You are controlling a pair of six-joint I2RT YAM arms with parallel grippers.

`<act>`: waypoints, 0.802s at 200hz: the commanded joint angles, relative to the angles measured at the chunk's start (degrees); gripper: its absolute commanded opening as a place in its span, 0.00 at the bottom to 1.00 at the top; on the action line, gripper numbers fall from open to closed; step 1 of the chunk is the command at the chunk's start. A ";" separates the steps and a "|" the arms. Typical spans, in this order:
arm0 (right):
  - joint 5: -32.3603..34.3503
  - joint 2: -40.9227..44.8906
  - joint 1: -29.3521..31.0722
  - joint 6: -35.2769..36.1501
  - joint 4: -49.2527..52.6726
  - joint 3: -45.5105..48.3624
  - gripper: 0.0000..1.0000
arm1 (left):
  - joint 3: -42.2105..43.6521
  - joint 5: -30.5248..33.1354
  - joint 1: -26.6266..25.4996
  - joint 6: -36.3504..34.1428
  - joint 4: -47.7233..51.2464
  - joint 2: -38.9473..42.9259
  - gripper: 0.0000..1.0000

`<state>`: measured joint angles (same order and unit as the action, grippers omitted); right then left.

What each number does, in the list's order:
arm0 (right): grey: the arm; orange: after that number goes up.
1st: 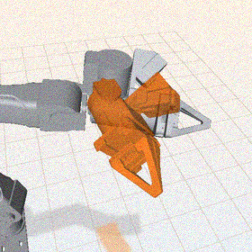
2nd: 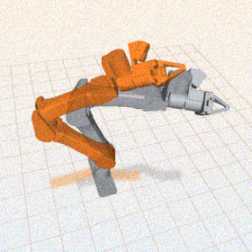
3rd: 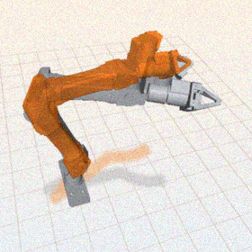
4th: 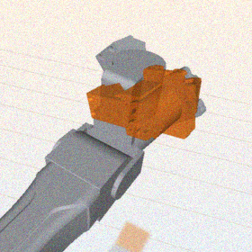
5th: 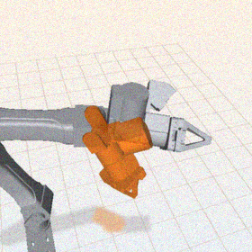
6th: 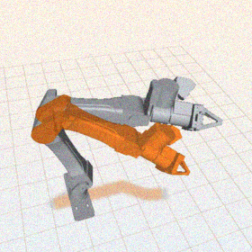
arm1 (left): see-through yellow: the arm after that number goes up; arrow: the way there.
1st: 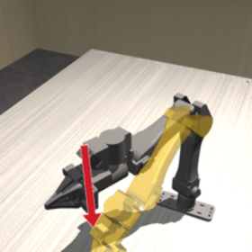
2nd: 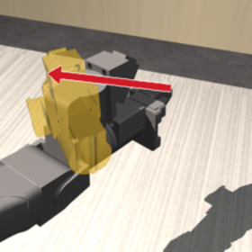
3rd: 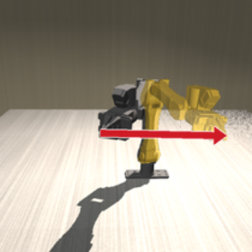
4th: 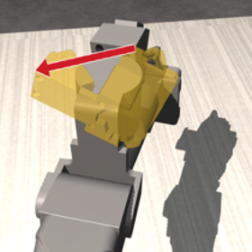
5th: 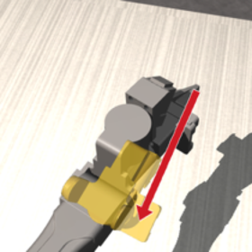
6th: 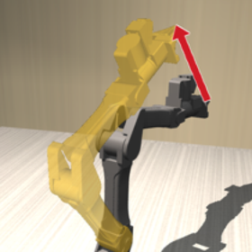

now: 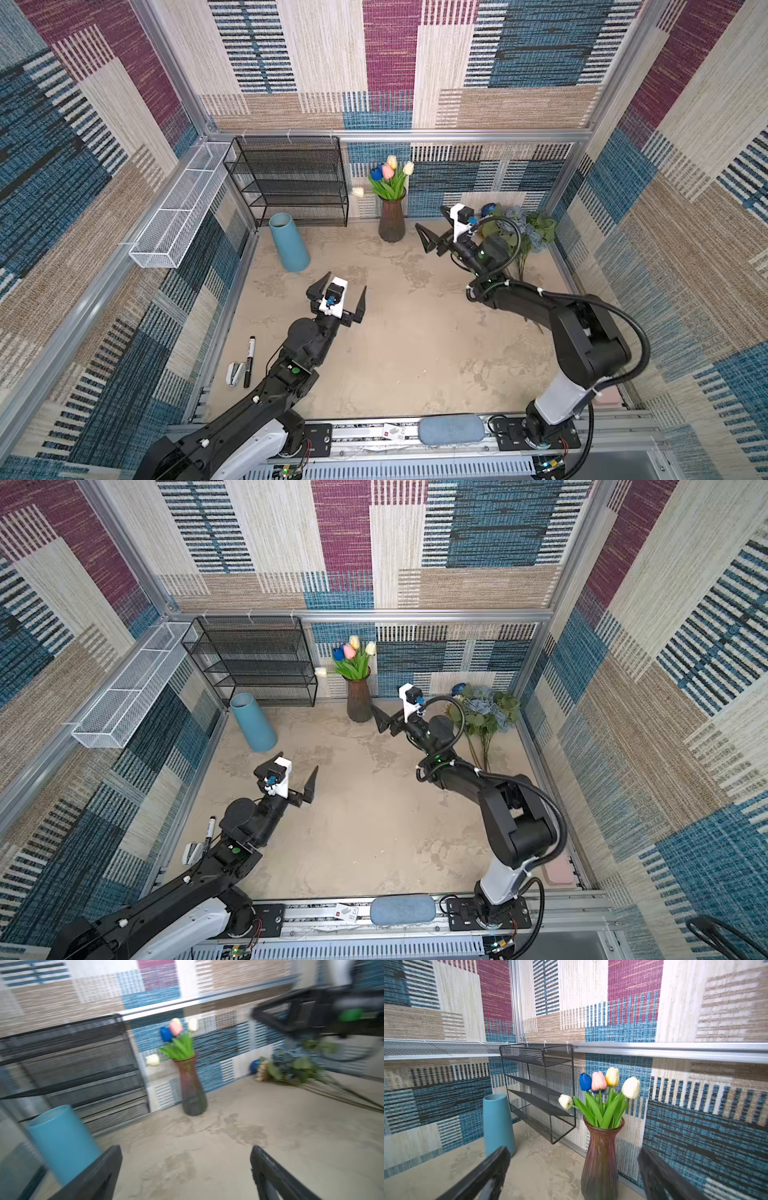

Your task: Arrange the flowers into the vase

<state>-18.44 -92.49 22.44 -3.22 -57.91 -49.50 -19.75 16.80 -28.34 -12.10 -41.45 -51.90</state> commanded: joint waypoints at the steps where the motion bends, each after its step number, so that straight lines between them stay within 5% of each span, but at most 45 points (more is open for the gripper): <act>1: 1.79 6.68 1.65 -3.88 -4.57 9.80 1.00 | -3.04 7.91 7.99 6.73 -1.76 -5.33 0.99; 69: 2.24 23.77 3.83 -3.46 -1.14 26.86 1.00 | -13.65 -9.49 30.09 7.52 -10.99 -28.46 0.99; 100: 2.09 24.01 4.19 -5.62 -8.73 32.20 1.00 | -19.67 -14.45 33.16 4.93 -17.50 -39.40 0.99; 160: 3.05 24.80 4.50 -3.28 -6.20 32.09 1.00 | -29.79 -16.62 35.45 5.40 -25.42 -52.52 0.99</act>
<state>-16.93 -68.60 26.89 -7.57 -61.91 -17.52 -46.59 2.35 6.59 -6.33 -60.36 -101.75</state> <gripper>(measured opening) 0.995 0.992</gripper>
